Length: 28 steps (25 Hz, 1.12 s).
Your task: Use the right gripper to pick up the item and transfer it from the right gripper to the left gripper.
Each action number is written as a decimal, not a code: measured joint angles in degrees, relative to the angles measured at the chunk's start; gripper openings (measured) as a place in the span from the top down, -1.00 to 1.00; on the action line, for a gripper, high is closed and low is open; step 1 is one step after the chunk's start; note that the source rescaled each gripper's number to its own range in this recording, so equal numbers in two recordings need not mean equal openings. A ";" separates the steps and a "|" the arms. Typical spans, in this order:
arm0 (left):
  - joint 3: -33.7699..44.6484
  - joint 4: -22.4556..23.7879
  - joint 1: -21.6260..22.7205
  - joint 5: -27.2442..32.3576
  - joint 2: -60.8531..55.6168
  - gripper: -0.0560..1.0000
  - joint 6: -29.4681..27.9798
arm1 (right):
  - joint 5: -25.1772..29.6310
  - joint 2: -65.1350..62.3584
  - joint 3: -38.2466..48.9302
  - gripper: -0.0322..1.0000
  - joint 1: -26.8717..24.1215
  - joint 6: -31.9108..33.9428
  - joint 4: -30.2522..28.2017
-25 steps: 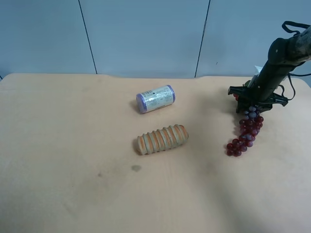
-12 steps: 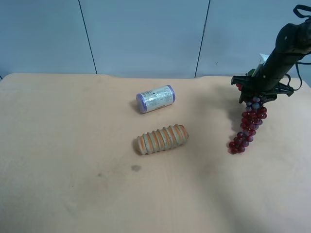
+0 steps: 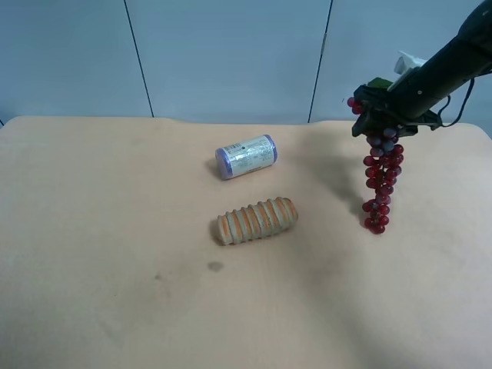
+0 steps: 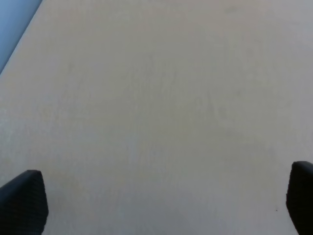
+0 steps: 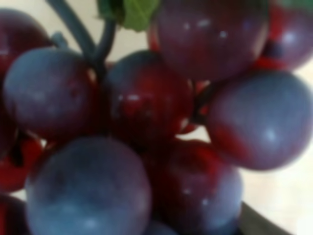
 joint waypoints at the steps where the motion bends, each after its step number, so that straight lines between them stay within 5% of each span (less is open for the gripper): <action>1: 0.00 0.00 0.00 0.00 0.00 -1.00 0.00 | 1.69 0.00 0.00 0.87 0.00 -3.44 3.65; 8: 0.00 0.00 0.00 0.00 0.00 -1.00 0.00 | 13.60 -0.57 0.00 0.87 2.14 -15.36 19.95; 20: 0.00 0.00 0.00 -0.05 0.00 -1.00 0.06 | 16.65 -5.35 0.00 0.88 14.19 -14.11 23.76; 28: 0.00 -3.40 0.00 -0.34 2.16 -1.00 0.46 | 13.26 -5.35 0.00 0.88 18.44 -13.73 27.11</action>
